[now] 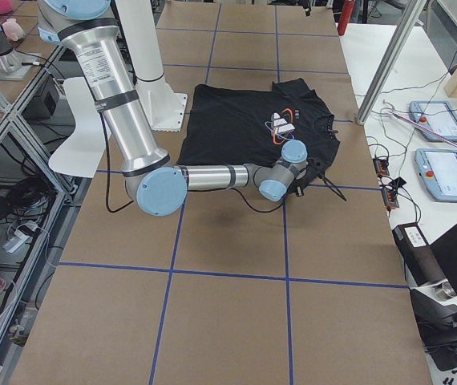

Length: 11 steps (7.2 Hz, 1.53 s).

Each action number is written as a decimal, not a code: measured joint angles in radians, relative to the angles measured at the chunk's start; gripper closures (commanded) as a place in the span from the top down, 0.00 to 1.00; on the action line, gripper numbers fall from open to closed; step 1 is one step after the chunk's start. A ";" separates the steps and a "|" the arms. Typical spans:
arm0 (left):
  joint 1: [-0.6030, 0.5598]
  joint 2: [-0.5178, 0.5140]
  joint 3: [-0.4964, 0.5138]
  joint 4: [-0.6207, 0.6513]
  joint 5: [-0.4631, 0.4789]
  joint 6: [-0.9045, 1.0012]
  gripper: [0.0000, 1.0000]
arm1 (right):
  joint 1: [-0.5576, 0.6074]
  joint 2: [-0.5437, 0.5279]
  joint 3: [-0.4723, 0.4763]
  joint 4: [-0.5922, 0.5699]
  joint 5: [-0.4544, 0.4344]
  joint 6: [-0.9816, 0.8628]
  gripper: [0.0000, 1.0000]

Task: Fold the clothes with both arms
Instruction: 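Move the right gripper to the sleeve nearest it and grasp it, then fold the grasped sleeve inward across the shirt with the right gripper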

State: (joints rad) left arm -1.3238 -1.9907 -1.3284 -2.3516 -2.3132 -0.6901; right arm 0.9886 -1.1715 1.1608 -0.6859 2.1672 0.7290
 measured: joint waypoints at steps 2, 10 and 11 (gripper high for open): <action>0.000 0.000 0.000 0.000 0.000 0.000 1.00 | 0.023 0.031 0.007 0.000 0.069 0.002 0.00; 0.000 0.003 0.002 0.000 -0.001 0.001 1.00 | -0.075 0.396 -0.089 -0.206 0.038 0.038 0.00; 0.000 0.003 0.003 0.000 -0.001 0.001 1.00 | -0.099 0.459 -0.151 -0.214 -0.006 0.048 0.00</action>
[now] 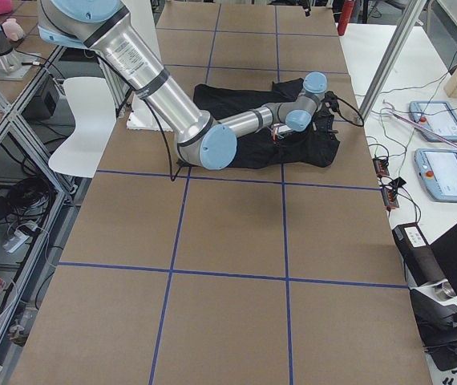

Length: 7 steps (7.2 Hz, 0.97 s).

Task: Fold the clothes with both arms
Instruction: 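Fold the grasped sleeve inward across the shirt with the right gripper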

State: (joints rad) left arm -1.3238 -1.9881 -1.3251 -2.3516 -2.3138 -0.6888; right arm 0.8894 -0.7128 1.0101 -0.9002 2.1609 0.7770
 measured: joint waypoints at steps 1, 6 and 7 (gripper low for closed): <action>0.000 0.000 0.001 0.000 0.000 0.000 1.00 | -0.015 0.036 -0.040 -0.003 -0.032 0.004 0.00; 0.000 -0.003 0.003 0.000 0.001 -0.003 1.00 | -0.026 0.061 -0.062 -0.003 -0.066 0.073 1.00; 0.011 -0.006 0.004 -0.005 0.002 -0.015 1.00 | -0.011 0.062 -0.051 -0.003 -0.055 0.125 1.00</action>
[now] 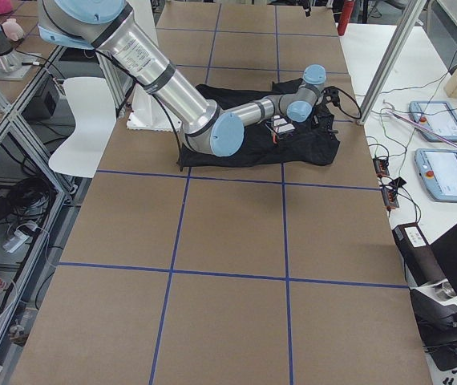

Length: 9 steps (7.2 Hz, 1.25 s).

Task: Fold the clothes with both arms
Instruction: 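Fold the grasped sleeve inward across the shirt with the right gripper, then release the sleeve and raise the right gripper while the left arm reaches in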

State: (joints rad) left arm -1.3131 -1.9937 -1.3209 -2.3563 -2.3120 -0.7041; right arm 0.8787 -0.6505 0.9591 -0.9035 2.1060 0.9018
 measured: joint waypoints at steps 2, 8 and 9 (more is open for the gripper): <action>0.066 -0.019 0.018 -0.062 0.049 -0.084 1.00 | 0.073 -0.026 0.030 -0.001 0.090 0.026 1.00; 0.399 -0.151 0.200 -0.263 0.452 -0.340 0.87 | 0.158 -0.134 0.135 -0.003 0.163 0.017 1.00; 0.424 -0.167 0.235 -0.276 0.491 -0.342 0.86 | 0.156 -0.132 0.137 -0.003 0.161 0.021 1.00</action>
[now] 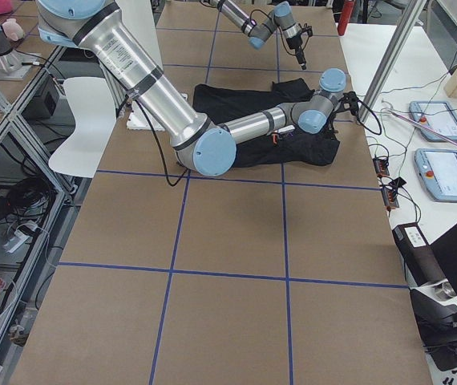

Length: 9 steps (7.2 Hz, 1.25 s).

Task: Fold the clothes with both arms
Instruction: 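Release the sleeve and raise the right gripper while the left arm reaches in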

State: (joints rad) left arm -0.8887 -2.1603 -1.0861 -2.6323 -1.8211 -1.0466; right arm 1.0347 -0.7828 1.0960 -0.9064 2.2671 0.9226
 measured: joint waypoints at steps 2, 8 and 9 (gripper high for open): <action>0.025 -0.020 0.046 -0.007 0.026 -0.001 0.82 | -0.004 0.003 0.000 0.001 -0.005 0.005 1.00; 0.037 -0.045 0.099 -0.005 0.047 0.002 0.68 | -0.007 0.004 -0.002 0.001 -0.015 0.007 1.00; 0.041 -0.046 0.099 -0.005 0.047 0.003 0.64 | -0.007 0.004 -0.002 0.001 -0.015 0.007 1.00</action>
State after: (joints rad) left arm -0.8474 -2.2066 -0.9869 -2.6369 -1.7737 -1.0439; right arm 1.0278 -0.7791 1.0935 -0.9051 2.2519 0.9296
